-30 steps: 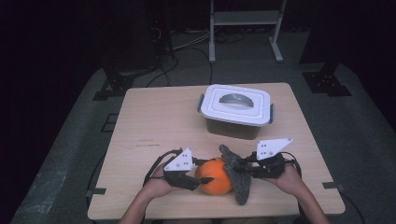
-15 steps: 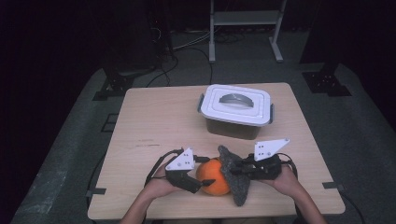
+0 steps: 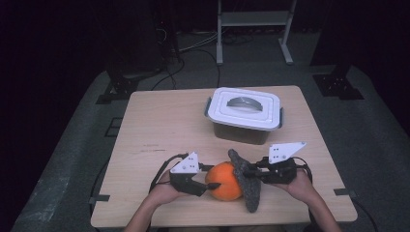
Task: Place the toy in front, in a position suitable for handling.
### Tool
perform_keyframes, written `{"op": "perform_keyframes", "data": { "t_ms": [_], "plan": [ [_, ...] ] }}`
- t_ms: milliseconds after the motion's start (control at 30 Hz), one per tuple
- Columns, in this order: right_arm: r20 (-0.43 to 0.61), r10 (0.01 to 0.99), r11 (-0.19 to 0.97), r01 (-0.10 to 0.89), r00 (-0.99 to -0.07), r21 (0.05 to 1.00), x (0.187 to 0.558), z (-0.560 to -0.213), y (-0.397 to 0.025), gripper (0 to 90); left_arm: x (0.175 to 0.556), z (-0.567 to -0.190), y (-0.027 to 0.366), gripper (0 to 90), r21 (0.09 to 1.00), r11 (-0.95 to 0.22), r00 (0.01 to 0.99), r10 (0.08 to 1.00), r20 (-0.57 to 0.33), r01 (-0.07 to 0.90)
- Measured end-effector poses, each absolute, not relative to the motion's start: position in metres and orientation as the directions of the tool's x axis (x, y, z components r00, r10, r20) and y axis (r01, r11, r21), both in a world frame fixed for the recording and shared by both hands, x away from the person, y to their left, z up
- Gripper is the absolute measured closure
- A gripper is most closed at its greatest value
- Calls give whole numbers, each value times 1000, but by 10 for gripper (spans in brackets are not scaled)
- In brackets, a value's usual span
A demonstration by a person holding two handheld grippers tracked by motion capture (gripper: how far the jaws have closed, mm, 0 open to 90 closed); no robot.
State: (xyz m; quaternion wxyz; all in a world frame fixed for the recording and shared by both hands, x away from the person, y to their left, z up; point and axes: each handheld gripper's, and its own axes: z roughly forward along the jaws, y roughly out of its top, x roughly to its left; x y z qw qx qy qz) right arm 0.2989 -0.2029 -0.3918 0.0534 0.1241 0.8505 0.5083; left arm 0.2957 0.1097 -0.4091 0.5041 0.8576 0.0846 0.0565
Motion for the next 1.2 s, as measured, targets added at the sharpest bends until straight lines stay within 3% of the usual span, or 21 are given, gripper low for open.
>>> {"op": "perform_keyframes", "data": {
  "t_ms": [167,333,500,767,1033,1200],
  "plan": [
    [19,255,403,125,-967,906,293,-380,-201,765,294,-408,107,448,876,-477,981,194,25,72],
    [29,215,445,124,-976,887,293,-388,-187,764,292,-406,107,453,871,-488,979,198,43,60],
    [41,265,465,165,-963,869,299,-395,-199,763,293,-402,108,459,880,-469,977,212,38,68],
    [3,246,451,117,-969,885,291,-383,-189,762,292,-399,111,457,881,-468,974,222,44,66],
    [38,260,464,159,-965,872,297,-399,-191,760,295,-402,109,360,887,-452,974,224,12,93],
    [39,265,467,164,-963,869,300,-401,-194,757,293,-403,108,350,887,-452,983,186,-4,90]
  ]
}}
